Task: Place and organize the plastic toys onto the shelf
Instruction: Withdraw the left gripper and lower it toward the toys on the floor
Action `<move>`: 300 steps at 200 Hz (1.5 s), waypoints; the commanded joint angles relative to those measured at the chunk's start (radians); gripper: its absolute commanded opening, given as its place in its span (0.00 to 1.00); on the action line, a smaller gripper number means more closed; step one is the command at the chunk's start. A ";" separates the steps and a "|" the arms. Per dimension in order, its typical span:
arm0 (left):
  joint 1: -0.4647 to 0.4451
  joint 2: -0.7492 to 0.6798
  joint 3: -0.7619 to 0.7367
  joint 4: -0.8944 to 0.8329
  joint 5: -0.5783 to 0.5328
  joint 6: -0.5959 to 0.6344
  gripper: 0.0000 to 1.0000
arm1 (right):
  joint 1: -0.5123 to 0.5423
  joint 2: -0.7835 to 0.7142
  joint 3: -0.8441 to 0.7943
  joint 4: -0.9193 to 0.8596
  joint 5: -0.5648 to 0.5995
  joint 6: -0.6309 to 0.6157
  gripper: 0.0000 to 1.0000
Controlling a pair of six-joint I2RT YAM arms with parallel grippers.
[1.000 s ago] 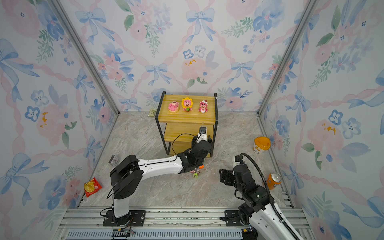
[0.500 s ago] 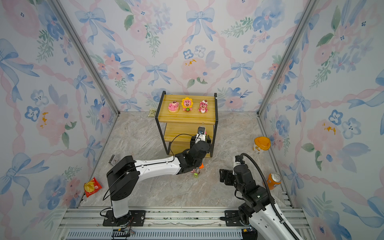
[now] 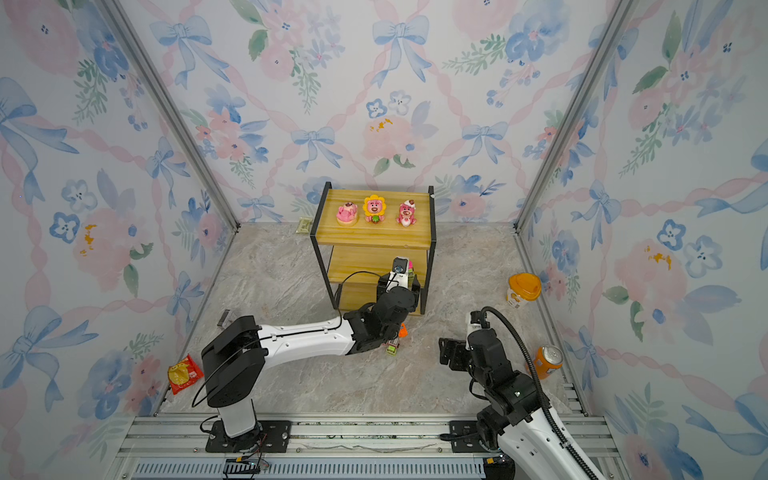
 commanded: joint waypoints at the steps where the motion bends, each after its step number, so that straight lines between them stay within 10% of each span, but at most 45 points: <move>1: -0.020 -0.074 -0.033 0.011 -0.010 0.020 0.66 | -0.008 -0.020 -0.013 -0.006 -0.009 -0.004 0.89; 300: -0.135 -0.385 -0.688 -0.012 0.218 -0.279 0.71 | 0.152 -0.028 -0.079 0.027 0.071 0.242 0.84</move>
